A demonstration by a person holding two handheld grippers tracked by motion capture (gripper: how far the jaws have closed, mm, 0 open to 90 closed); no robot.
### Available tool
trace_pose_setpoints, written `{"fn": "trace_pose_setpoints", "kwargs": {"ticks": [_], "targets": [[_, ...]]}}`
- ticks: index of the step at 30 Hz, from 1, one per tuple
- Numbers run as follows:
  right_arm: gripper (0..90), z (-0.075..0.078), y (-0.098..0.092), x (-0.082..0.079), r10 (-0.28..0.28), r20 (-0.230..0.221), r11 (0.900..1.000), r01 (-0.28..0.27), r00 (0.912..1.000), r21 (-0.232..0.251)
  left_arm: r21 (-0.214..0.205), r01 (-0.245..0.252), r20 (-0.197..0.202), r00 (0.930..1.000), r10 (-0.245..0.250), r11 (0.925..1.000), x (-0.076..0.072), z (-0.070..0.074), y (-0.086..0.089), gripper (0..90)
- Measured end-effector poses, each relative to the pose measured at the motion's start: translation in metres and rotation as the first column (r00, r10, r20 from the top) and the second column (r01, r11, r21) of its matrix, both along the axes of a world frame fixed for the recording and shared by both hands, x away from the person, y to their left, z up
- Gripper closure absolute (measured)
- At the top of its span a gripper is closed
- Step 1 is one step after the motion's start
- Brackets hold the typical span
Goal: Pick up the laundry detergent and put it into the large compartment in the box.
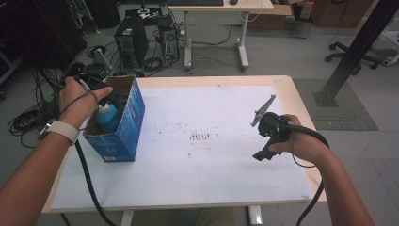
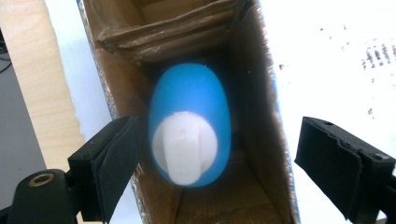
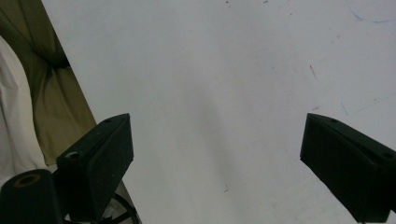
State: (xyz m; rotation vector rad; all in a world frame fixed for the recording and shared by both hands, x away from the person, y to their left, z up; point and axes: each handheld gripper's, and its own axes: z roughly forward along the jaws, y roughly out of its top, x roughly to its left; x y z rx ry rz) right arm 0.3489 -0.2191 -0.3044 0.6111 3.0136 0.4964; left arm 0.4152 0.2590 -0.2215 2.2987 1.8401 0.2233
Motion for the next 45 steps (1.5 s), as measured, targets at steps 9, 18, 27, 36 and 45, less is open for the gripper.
{"fn": "trace_pose_setpoints", "kwargs": {"ticks": [9, 18, 27, 36, 45], "targets": [[9.7, 0.001, -0.001, 0.000, 0.001, 0.003, 1.0000, -0.001, 1.0000, 0.000, 0.007, 0.029, 0.001, 0.9996, -0.029, 0.9996, -0.001, 0.016, -0.008, 14.1], [9.7, 0.003, 0.000, 0.000, 0.003, 0.005, 1.0000, -0.003, 1.0000, 0.001, 0.018, 0.065, 0.004, 0.9979, -0.065, 0.9977, -0.001, 0.032, -0.018, 14.0], [9.7, 0.005, -0.001, 0.000, 0.001, 0.005, 1.0000, -0.001, 1.0000, 0.001, 0.027, 0.102, 0.009, 0.9947, -0.102, 0.9944, 0.000, 0.037, -0.031, 14.0], [9.7, 0.007, -0.003, -0.001, -0.007, 0.007, 1.0000, 0.007, 0.9999, 0.001, 0.031, 0.159, 0.019, 0.9870, -0.159, 0.9868, 0.001, 0.043, -0.045, 14.0], [9.7, 0.008, -0.005, -0.003, -0.012, 0.010, 0.9999, 0.012, 0.9999, 0.002, 0.034, 0.227, 0.011, 0.9737, -0.227, 0.9733, 0.000, 0.047, -0.062, 13.9]]}}
